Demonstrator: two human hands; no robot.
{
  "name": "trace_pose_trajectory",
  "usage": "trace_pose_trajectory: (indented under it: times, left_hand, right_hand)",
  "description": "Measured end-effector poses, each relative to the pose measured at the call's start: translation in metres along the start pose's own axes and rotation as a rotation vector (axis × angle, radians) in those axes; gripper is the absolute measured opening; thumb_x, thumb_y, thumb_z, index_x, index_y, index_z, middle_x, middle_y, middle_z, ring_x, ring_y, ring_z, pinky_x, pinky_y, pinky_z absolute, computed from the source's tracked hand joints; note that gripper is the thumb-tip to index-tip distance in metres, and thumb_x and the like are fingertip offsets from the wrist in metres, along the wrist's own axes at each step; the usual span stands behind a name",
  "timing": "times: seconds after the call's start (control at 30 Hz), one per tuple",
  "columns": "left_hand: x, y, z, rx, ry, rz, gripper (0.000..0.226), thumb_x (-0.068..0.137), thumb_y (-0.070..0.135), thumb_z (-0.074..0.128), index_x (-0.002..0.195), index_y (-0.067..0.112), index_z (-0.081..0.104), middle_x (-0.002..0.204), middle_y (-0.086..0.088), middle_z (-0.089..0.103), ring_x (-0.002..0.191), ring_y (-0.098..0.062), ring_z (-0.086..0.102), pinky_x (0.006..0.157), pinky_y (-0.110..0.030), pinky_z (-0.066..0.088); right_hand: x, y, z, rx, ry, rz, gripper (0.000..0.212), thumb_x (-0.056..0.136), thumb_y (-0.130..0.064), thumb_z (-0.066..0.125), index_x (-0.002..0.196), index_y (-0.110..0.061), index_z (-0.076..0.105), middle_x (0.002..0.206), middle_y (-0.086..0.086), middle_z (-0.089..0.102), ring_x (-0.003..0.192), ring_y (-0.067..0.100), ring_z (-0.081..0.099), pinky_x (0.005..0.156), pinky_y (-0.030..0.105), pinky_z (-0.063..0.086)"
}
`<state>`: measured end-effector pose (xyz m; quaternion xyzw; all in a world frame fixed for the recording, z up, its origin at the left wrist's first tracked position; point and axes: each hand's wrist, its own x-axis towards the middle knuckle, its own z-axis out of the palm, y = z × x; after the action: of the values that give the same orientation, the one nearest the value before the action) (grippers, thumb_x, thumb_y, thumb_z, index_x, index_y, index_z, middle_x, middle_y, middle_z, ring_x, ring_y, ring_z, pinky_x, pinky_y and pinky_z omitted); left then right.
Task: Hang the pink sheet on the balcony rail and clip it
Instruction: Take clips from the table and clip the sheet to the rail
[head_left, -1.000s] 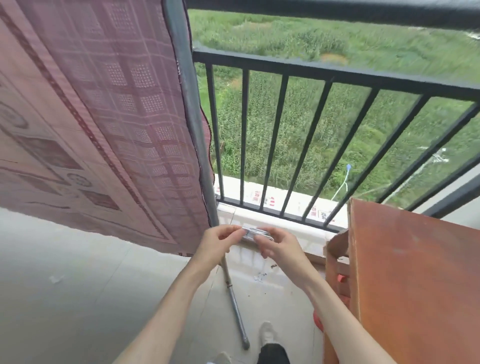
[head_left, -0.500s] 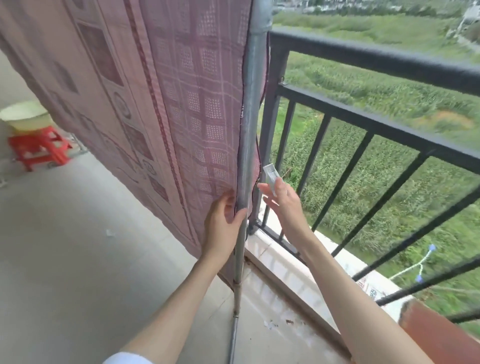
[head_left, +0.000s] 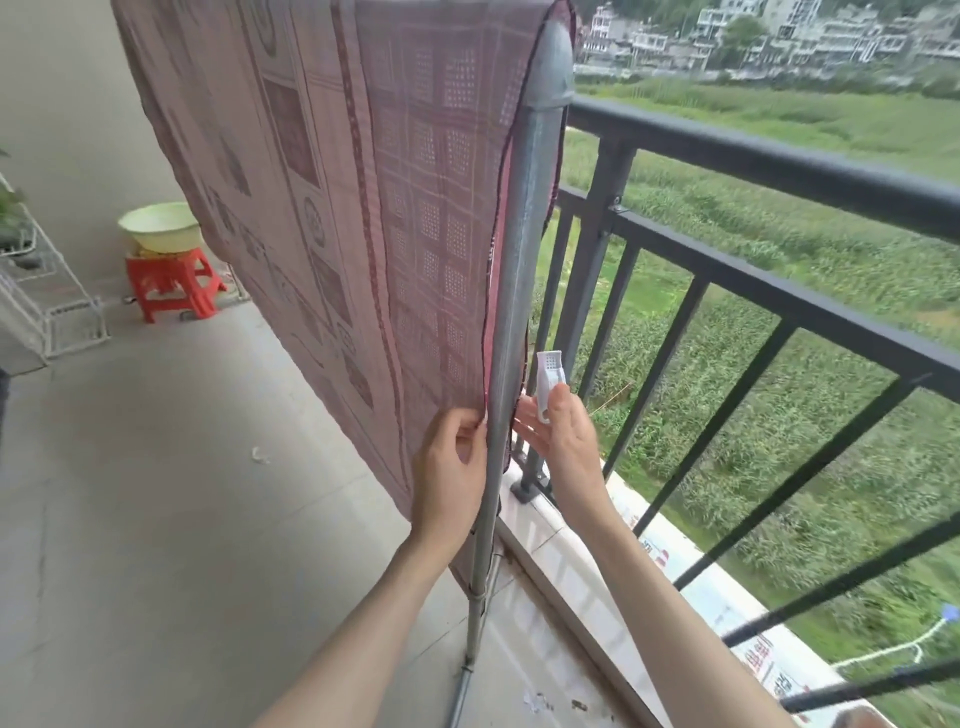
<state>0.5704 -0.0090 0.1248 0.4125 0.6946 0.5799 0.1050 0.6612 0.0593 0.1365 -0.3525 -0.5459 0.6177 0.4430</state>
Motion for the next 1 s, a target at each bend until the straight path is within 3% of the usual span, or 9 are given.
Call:
trace_pose_trajectory:
  times: [0.1, 0.23, 0.47, 0.73, 0.87, 1.0]
  left_hand:
    - [0.010, 0.013, -0.002, 0.034, 0.018, 0.109, 0.010, 0.087, 0.006, 0.060, 0.095, 0.011, 0.061, 0.088, 0.007, 0.058, 0.081, 0.006, 0.055, 0.073, -0.001, 0.037]
    - [0.019, 0.027, 0.000, 0.078, 0.053, 0.182, 0.008, 0.085, 0.006, 0.062, 0.093, 0.008, 0.062, 0.087, 0.005, 0.058, 0.077, 0.006, 0.052, 0.072, 0.000, 0.037]
    - [0.015, 0.038, 0.009, -0.034, 0.065, 0.084, 0.011, 0.086, 0.004, 0.061, 0.095, 0.008, 0.064, 0.082, 0.012, 0.059, 0.078, 0.004, 0.056, 0.070, 0.000, 0.039]
    - [0.013, 0.044, 0.017, -0.122, 0.106, -0.029, 0.011, 0.083, 0.015, 0.066, 0.089, 0.017, 0.056, 0.081, 0.005, 0.060, 0.076, -0.004, 0.057, 0.067, -0.004, 0.041]
    - [0.016, 0.050, 0.022, -0.032, 0.159, -0.042, 0.018, 0.082, 0.024, 0.068, 0.081, 0.016, 0.052, 0.076, 0.003, 0.058, 0.071, -0.010, 0.054, 0.063, -0.014, 0.040]
    - [0.019, 0.049, 0.022, 0.107, 0.186, 0.034, 0.016, 0.086, 0.024, 0.062, 0.080, 0.010, 0.056, 0.078, -0.004, 0.061, 0.071, -0.017, 0.054, 0.064, -0.028, 0.042]
  right_hand:
    - [-0.001, -0.010, -0.002, 0.041, -0.015, -0.044, 0.032, 0.099, -0.034, 0.030, 0.102, -0.009, 0.051, 0.106, 0.011, 0.065, 0.096, 0.018, 0.067, 0.083, 0.026, 0.055]
    - [0.001, -0.018, -0.001, 0.064, -0.005, -0.126, 0.027, 0.099, -0.031, 0.031, 0.097, -0.012, 0.050, 0.100, 0.008, 0.065, 0.093, 0.017, 0.067, 0.082, 0.026, 0.055]
    - [-0.001, -0.014, -0.004, 0.084, 0.005, -0.184, 0.037, 0.100, -0.031, 0.027, 0.105, -0.002, 0.049, 0.102, 0.010, 0.067, 0.098, 0.022, 0.066, 0.089, 0.035, 0.053]
    - [-0.003, -0.014, -0.002, 0.147, -0.005, -0.139, 0.058, 0.095, -0.043, 0.029, 0.107, 0.011, 0.049, 0.099, 0.012, 0.068, 0.095, 0.016, 0.067, 0.083, 0.021, 0.052]
    - [-0.003, -0.010, -0.007, 0.166, -0.010, -0.092, 0.068, 0.089, -0.049, 0.030, 0.109, 0.013, 0.049, 0.103, 0.015, 0.068, 0.101, 0.018, 0.066, 0.092, 0.026, 0.051]
    - [-0.004, -0.006, -0.008, 0.252, -0.045, -0.032, 0.056, 0.096, -0.046, 0.025, 0.102, -0.005, 0.062, 0.101, 0.011, 0.073, 0.105, 0.023, 0.065, 0.100, 0.038, 0.044]
